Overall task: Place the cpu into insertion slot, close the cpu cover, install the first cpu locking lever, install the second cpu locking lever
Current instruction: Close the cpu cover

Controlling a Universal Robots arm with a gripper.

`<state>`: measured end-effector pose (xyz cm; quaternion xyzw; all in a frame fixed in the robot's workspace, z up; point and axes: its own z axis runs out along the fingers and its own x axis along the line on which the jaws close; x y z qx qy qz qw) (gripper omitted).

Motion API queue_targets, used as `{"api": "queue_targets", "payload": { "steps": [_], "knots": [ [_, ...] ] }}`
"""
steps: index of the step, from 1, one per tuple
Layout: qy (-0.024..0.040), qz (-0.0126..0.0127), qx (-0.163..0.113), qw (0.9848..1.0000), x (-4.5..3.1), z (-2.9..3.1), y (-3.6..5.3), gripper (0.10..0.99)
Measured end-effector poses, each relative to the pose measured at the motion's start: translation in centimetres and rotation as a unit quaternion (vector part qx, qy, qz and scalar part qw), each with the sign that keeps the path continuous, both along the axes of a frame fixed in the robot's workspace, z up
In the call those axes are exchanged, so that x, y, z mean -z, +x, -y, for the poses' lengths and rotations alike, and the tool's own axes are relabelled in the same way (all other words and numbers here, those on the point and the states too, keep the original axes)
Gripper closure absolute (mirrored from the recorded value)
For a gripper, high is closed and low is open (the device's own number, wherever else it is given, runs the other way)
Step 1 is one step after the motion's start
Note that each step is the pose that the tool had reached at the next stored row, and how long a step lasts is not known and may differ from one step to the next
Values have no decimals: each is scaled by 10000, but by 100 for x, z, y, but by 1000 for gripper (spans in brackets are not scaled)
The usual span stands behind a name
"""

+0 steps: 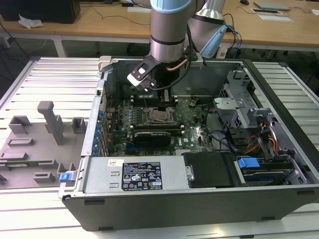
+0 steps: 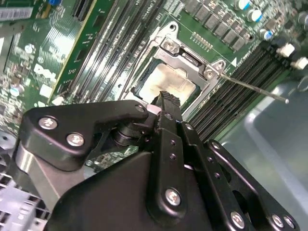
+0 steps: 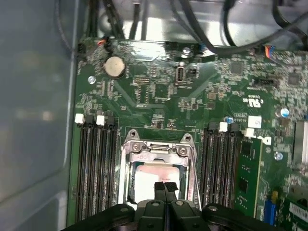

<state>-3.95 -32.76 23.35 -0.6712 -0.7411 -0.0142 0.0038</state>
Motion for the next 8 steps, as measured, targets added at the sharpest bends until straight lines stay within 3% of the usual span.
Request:
{"api": "queue_targets", "payload": {
  "steps": [5, 6, 7, 8],
  "knots": [
    [-11, 0, -619, 9981, 2, 0, 0, 980],
    [-13, 0, -860, 9963, 3, 0, 0, 980],
    [-15, 1, -1161, 9932, 5, 0, 0, 980],
    [-16, 1, -1318, 9913, 5, 0, 0, 980]
  ]
}}
